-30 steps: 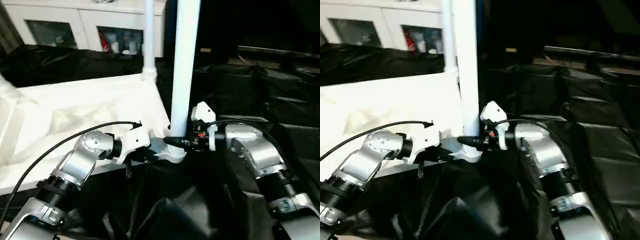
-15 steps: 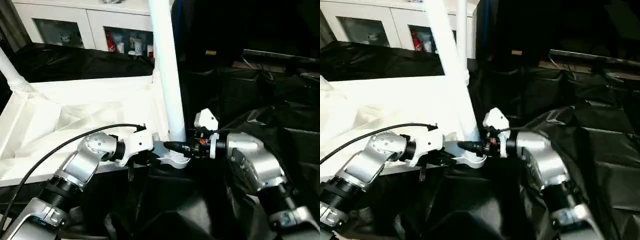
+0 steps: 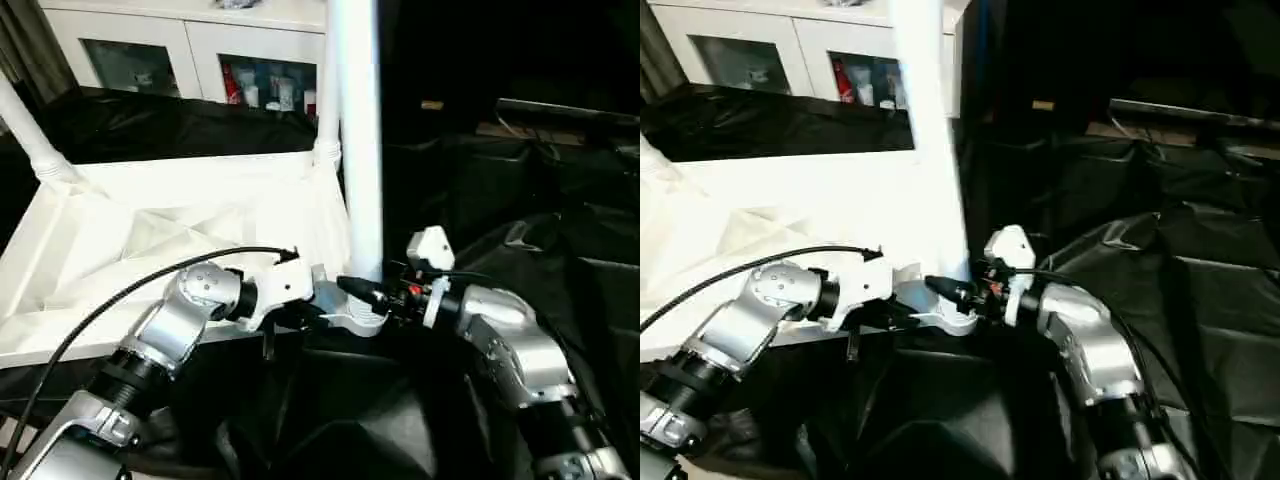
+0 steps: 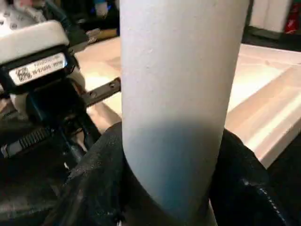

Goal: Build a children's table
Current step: Insert table leg to table base

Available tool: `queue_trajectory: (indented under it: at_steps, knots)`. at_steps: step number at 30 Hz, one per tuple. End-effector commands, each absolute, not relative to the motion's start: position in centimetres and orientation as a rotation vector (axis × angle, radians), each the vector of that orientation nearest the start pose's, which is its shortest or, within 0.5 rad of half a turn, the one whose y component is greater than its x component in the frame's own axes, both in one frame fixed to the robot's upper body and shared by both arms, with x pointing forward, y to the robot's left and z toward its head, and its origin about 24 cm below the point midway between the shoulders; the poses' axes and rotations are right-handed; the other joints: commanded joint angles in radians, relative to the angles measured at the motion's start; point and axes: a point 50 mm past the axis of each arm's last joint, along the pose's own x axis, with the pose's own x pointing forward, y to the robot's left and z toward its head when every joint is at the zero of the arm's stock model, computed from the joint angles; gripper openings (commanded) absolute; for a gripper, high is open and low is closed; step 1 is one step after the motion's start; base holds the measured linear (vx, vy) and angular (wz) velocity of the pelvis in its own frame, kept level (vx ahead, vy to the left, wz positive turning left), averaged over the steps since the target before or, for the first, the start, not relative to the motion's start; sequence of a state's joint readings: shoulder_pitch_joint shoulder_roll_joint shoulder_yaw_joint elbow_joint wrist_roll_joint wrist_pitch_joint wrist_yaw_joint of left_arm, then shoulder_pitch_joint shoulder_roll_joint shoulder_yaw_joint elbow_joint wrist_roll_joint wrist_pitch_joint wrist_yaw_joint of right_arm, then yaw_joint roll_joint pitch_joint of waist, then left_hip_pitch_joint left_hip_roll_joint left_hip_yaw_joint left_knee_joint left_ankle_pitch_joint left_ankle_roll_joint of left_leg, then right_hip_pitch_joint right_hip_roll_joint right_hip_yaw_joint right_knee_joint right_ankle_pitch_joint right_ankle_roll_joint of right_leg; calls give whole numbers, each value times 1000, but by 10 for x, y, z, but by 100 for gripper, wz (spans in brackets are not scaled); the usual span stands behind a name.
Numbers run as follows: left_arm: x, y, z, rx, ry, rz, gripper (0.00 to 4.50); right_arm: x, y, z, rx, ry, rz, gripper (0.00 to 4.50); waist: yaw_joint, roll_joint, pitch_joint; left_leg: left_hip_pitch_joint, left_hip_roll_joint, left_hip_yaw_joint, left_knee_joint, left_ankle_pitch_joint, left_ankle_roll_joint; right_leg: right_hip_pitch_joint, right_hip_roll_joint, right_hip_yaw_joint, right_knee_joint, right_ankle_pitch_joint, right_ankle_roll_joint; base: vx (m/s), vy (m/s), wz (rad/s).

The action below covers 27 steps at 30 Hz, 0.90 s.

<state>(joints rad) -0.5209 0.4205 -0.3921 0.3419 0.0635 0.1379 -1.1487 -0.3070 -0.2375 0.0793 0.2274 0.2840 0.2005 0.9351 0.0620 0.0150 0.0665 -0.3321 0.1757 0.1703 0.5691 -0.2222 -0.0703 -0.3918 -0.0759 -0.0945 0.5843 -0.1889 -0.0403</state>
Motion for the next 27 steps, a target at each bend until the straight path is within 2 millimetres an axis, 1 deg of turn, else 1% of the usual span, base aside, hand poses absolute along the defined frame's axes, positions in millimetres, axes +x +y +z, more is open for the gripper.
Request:
queue_trajectory:
  at_steps: [1,2,3,4,6,8,9,10,11,12,13,14,15,16,17,18,19,20,21,22,23,24,25,26,27]
  knots:
    - [308,118,68,629,364,-1328,0,277,-132,37,108,244,1014,189,-4,7,-44,-8,61,-17,-70,-144,63,51,-83,67,-68,-191,-213,0,0,0]
    - [308,118,68,628,365,-1327,0,277,-132,38,111,236,1010,189,-4,10,-45,-9,61,-17,-70,-140,65,52,-83,67,-68,-191,-212,0,0,0]
    - [309,119,66,625,364,-1310,0,276,-133,42,115,208,1001,189,-2,10,-46,-7,60,-14,-68,-132,68,50,-83,67,-70,-191,-208,0,0,0]
    - [310,119,65,631,366,-1304,0,277,-135,44,119,191,990,189,-1,12,-49,-6,61,-14,-66,-122,72,50,-84,68,-68,-181,-211,0,0,0]
    - [310,120,65,638,365,-1303,0,277,-136,46,128,174,977,189,-1,12,-48,-10,60,-15,-67,-117,74,52,-84,66,-68,-184,-208,0,0,0]
    - [310,119,65,633,350,-1301,0,278,-138,50,140,154,962,189,-1,13,-49,-10,60,-16,-67,-123,71,52,-84,65,-69,-199,-203,0,0,0]
    - [310,119,65,632,348,-1300,0,278,-138,50,141,152,960,189,-1,14,-51,-8,61,-16,-67,-124,69,52,-84,66,-69,-197,-201,0,0,0]
    - [313,117,70,590,312,-1291,28,282,-137,58,157,118,946,189,-1,12,-53,-9,60,-15,-65,-119,70,53,-83,66,-68,-188,-204,0,0,0]
    - [313,117,73,564,299,-1290,28,284,-136,61,164,104,943,189,-1,12,-52,-11,59,-15,-66,-114,70,54,-84,66,-67,-185,-205,0,0,0]
    - [314,116,79,528,272,-1289,28,286,-134,65,172,88,942,189,0,12,-55,-12,59,-15,-64,-99,72,55,-84,65,-65,-167,-209,0,0,0]
    - [314,116,79,526,270,-1289,28,286,-134,65,173,87,942,189,-1,12,-58,-13,59,-16,-62,-85,73,57,-85,65,-60,-148,-212,0,0,0]
    - [314,115,84,495,244,-1288,48,287,-133,69,179,77,943,189,0,13,-64,-16,59,-17,-57,-42,83,59,-84,65,-51,-85,-222,0,0,0]
    - [314,114,93,444,188,-1284,63,289,-131,74,190,63,947,189,-2,11,-70,-20,56,-17,-50,13,98,60,-81,65,-37,10,-242,0,0,0]
    - [314,114,93,444,188,-1284,66,289,-131,74,190,63,947,189,-1,9,-76,-24,55,-17,-41,72,124,58,-81,65,-24,104,-264,0,0,0]
    - [313,115,98,421,172,-1293,69,290,-130,76,191,59,949,189,-2,9,-74,-27,54,-16,-39,87,136,57,-80,65,-21,135,-275,0,0,0]
    - [311,118,105,368,162,-1310,71,291,-128,79,191,52,954,189,-3,7,-74,-29,54,-15,-36,90,156,56,-81,63,-19,152,-286,0,0,0]
    - [310,120,108,338,165,-1313,71,291,-127,80,189,51,957,189,-3,3,-73,-32,53,-14,-36,84,168,56,-80,61,-20,129,-285,0,0,0]
    - [310,123,111,311,174,-1308,71,291,-126,81,181,50,959,189,-2,6,-69,-31,53,-13,-36,65,168,53,-80,61,-24,80,-280,0,0,0]
    - [310,123,111,311,174,-1308,72,291,-126,81,181,50,959,189,-3,8,-68,-30,53,-11,-36,53,164,52,-79,60,-26,53,-277,0,0,0]
    - [312,126,114,289,183,-1285,72,291,-126,82,173,49,960,189,-4,9,-65,-29,55,-10,-38,21,150,51,-79,60,-32,-8,-267,0,0,0]
    - [316,129,117,279,188,-1249,72,292,-125,83,163,49,961,189,-4,4,-65,-28,54,-10,-38,10,142,51,-78,60,-34,-31,-261,0,0,0]
    - [322,133,120,292,183,-1181,72,292,-124,84,149,54,956,189,-4,8,-62,-27,55,-10,-40,-14,126,49,-77,61,-39,-76,-249,0,0,0]
    - [330,137,125,300,177,-1103,72,294,-124,85,137,57,949,189,-6,2,-60,-26,55,-9,-40,-25,118,48,-75,61,-41,-96,-240,0,0,0]
    - [340,139,131,311,157,-1008,72,295,-123,85,125,60,944,189,-4,6,-59,-23,52,-10,-40,-54,98,47,-74,61,-47,-143,-224,0,0,0]
    - [352,136,144,299,109,-896,72,298,-121,86,101,69,928,189,-5,7,-58,-21,51,-9,-40,-73,82,45,-71,61,-50,-163,-211,0,0,0]
